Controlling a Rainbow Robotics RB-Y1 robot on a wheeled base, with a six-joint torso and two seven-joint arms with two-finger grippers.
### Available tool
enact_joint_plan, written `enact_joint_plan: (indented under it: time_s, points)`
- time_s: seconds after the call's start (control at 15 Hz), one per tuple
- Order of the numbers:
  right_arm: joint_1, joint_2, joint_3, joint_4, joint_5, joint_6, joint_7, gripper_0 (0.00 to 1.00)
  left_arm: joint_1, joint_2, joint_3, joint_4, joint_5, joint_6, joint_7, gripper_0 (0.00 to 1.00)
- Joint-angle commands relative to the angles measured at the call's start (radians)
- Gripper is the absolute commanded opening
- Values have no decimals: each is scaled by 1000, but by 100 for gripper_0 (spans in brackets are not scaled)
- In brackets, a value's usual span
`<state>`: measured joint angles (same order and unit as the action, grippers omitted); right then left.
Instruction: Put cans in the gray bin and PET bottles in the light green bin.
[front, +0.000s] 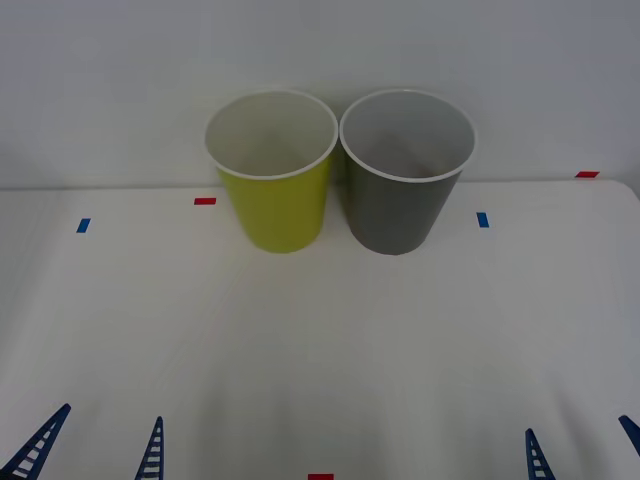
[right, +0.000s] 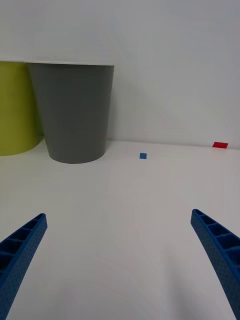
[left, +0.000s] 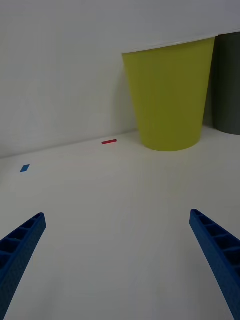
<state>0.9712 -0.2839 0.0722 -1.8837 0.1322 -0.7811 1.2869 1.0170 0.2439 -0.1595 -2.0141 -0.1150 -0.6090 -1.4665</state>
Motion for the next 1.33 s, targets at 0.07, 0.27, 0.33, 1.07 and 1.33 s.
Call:
enact_joint_plan:
  time_s: [0.07,0.27,0.33,1.07,1.33]
  points:
    - [0,0,0,0,0,0,0,100,0,0,0,0,0,0,0,100]
    - [0,0,0,0,0,0,0,100,0,0,0,0,0,0,0,100]
    - [0,0,0,0,0,0,0,100,0,0,0,0,0,0,0,100]
    - [0,0,0,0,0,0,0,100,0,0,0,0,0,0,0,100]
    - [0,0,0,0,0,0,0,100,0,0,0,0,0,0,0,100]
